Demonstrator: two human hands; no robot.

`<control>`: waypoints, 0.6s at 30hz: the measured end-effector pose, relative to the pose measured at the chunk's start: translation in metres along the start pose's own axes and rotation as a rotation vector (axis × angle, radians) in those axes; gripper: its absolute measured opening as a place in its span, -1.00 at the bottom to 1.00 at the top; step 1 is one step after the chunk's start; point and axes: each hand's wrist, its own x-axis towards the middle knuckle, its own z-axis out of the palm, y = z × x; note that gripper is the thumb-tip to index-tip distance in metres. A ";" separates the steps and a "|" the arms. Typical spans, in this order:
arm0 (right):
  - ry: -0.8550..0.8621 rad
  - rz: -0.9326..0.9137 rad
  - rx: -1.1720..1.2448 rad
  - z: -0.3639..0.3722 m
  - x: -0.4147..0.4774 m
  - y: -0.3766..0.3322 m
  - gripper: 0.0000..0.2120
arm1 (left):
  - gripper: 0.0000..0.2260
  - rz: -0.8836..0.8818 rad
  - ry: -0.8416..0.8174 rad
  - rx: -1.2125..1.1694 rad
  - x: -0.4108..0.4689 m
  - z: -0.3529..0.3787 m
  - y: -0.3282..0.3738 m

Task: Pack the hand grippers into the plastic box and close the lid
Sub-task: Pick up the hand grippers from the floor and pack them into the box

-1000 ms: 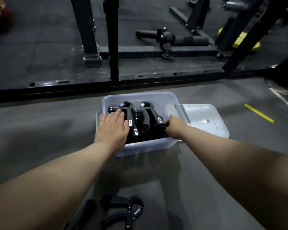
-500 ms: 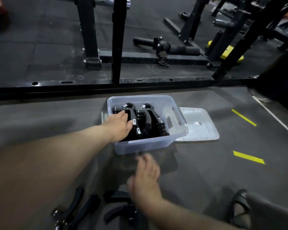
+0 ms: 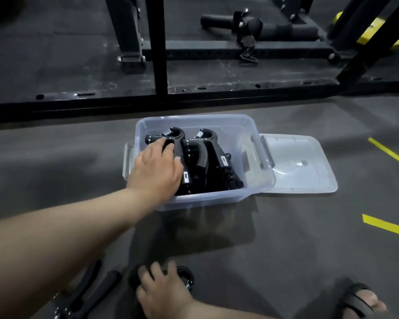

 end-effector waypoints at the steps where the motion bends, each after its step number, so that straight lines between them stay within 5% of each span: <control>1: -0.056 -0.038 -0.015 -0.008 -0.002 0.003 -0.62 | -0.47 0.006 0.015 0.001 0.000 0.000 0.000; 5: -0.084 -0.143 -0.140 -0.038 -0.013 0.016 -0.63 | -0.53 -0.005 0.026 0.014 -0.001 -0.001 0.002; 11: -0.221 -0.244 0.480 -0.124 -0.048 0.076 -0.59 | -0.54 -0.025 0.006 0.030 -0.005 -0.002 0.003; 14: -0.383 -0.284 0.779 -0.169 -0.086 0.110 -0.80 | -0.47 -0.005 -0.059 0.038 -0.008 -0.009 0.003; 16: -0.499 -0.225 0.997 -0.197 -0.111 0.141 -0.84 | -0.49 0.000 -0.090 0.028 -0.013 -0.016 -0.001; 18: -0.428 -0.120 1.111 -0.223 -0.133 0.179 -0.81 | -0.51 -0.017 -0.130 -0.017 -0.021 -0.023 -0.004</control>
